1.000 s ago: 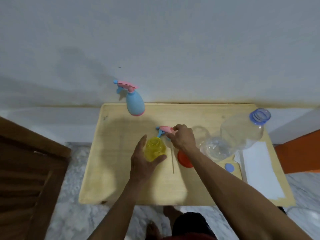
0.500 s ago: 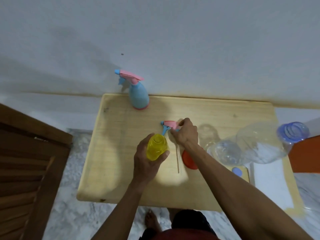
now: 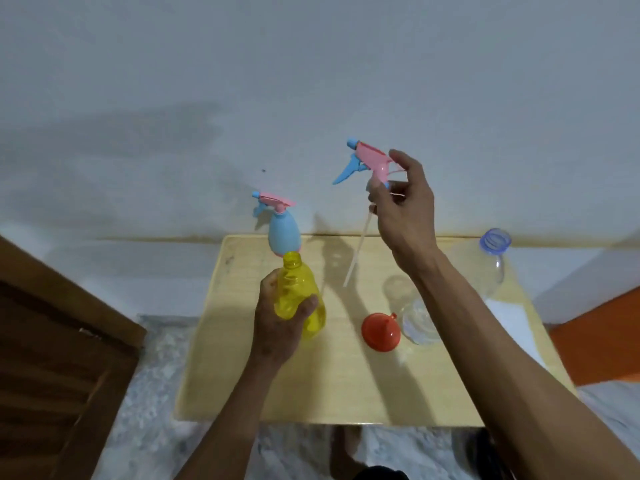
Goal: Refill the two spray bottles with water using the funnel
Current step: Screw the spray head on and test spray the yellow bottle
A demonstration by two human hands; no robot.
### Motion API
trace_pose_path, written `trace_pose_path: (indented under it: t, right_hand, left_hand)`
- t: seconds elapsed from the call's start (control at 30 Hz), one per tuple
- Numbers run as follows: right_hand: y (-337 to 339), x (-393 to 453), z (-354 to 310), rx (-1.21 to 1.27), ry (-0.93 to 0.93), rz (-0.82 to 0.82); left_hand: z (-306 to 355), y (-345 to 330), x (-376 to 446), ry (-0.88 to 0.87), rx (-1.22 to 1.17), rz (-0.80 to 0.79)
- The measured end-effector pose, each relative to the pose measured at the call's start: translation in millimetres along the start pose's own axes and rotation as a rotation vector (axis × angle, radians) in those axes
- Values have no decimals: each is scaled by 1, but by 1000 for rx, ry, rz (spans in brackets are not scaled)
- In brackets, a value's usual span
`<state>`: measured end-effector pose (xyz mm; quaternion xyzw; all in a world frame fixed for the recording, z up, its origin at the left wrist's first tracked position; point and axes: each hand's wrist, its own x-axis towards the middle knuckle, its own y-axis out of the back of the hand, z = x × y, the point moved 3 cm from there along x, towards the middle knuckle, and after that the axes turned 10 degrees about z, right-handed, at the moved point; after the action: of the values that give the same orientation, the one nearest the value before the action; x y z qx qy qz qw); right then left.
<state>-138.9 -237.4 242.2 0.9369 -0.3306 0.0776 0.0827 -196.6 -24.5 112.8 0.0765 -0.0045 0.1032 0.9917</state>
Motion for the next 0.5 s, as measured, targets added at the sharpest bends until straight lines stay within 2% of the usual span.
trace_pose_path:
  t: [0.23,0.5]
  right_hand:
    - [27,-31,-112,340,227,53]
    - [36,-60,-141,271,350,6]
  left_hand:
    - [42,12,-26,-100,-82,-73]
    - [73,24,-52,-127,-55,-124]
